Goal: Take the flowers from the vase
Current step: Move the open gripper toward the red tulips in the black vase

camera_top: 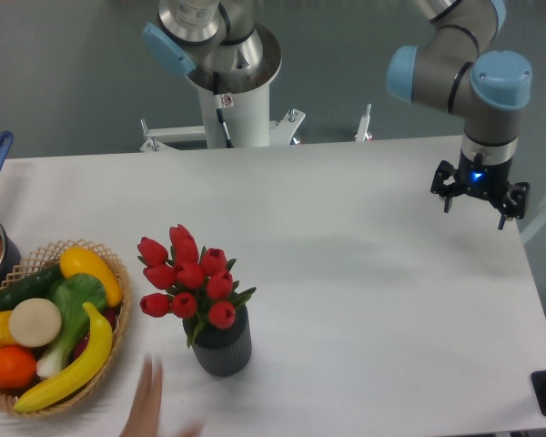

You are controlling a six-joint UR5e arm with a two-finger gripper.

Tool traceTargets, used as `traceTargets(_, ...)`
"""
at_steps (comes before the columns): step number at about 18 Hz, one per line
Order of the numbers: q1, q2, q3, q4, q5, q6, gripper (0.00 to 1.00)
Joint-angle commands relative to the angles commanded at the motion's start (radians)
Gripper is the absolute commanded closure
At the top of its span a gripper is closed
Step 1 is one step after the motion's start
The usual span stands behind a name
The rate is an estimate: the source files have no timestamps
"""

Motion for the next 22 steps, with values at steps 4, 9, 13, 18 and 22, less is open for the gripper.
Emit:
traceTargets(4, -0.035, 0.006, -0.012, -0.002, 0.000, -0.012, 0.00)
traceTargets(9, -0.060, 0.012, -0.051, 0.052, -0.041, -0.113, 0.00)
traceTargets(13, -0.095, 0.008, -0.066, 0.110, -0.225, -0.146, 0.00)
traceTargets(18, -0.178, 0.011, -0.061, 0.120, -0.325, -0.255, 0.00)
traceTargets(22, -0.219, 0.014, -0.061, 0.120, -0.506, -0.261, 0.00)
